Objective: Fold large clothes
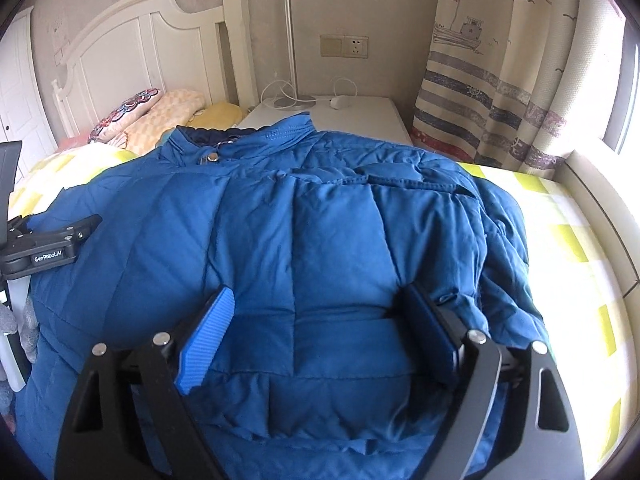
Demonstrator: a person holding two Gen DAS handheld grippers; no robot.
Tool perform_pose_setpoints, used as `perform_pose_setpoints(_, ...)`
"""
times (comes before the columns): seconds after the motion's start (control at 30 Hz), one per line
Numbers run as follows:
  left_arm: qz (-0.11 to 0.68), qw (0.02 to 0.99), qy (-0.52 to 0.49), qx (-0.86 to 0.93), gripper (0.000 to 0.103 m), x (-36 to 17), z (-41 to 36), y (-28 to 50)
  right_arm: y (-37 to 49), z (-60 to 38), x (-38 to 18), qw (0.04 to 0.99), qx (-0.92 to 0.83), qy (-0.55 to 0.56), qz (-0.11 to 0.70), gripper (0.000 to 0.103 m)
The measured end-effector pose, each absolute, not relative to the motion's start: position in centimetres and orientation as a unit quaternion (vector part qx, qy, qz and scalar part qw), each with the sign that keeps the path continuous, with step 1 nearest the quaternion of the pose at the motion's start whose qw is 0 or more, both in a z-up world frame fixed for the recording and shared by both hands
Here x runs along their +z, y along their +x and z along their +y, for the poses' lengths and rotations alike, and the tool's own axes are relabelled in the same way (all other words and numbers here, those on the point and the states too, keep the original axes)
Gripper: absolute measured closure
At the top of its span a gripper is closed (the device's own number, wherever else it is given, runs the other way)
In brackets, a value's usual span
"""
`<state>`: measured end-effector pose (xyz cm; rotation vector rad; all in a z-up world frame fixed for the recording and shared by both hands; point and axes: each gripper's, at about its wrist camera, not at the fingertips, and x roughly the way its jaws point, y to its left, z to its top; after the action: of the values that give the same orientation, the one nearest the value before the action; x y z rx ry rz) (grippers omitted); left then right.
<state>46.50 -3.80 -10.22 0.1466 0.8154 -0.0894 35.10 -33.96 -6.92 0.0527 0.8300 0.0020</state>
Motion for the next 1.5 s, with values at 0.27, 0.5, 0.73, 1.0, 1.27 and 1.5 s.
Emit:
perform_pose_setpoints(0.27,0.395,0.915,0.064,-0.046,0.004,-10.2,-3.6,46.6,34.5,-32.7,-1.4,0.945,-0.012,0.021,0.327,0.017)
perform_pose_setpoints(0.5,0.394,0.916,0.059,-0.048,0.004,-10.2,-3.3,46.7,42.4,-32.7,-4.8,0.908,-0.013,-0.004,0.419,0.013)
perform_pose_setpoints(0.73,0.393,0.916,0.051,-0.051,0.004,-10.1,-3.1,46.7,42.4,-33.3,-5.4,0.904,-0.008,-0.012,0.428,0.011)
perform_pose_setpoints(1.0,0.394,0.916,0.049,-0.053,0.004,-10.1,-3.1,46.7,41.8,-36.2,-7.5,0.909,-0.048,0.009,0.414,0.01)
perform_pose_setpoints(1.27,0.394,0.917,0.041,-0.056,0.004,-10.1,-2.9,46.8,41.4,-37.3,-7.3,0.916,-0.034,0.039,0.399,0.01)
perform_pose_setpoints(1.5,0.412,0.908,0.063,-0.045,0.004,-8.8,-2.7,45.6,37.5,-36.9,-2.9,0.925,-0.013,0.089,0.369,0.01)
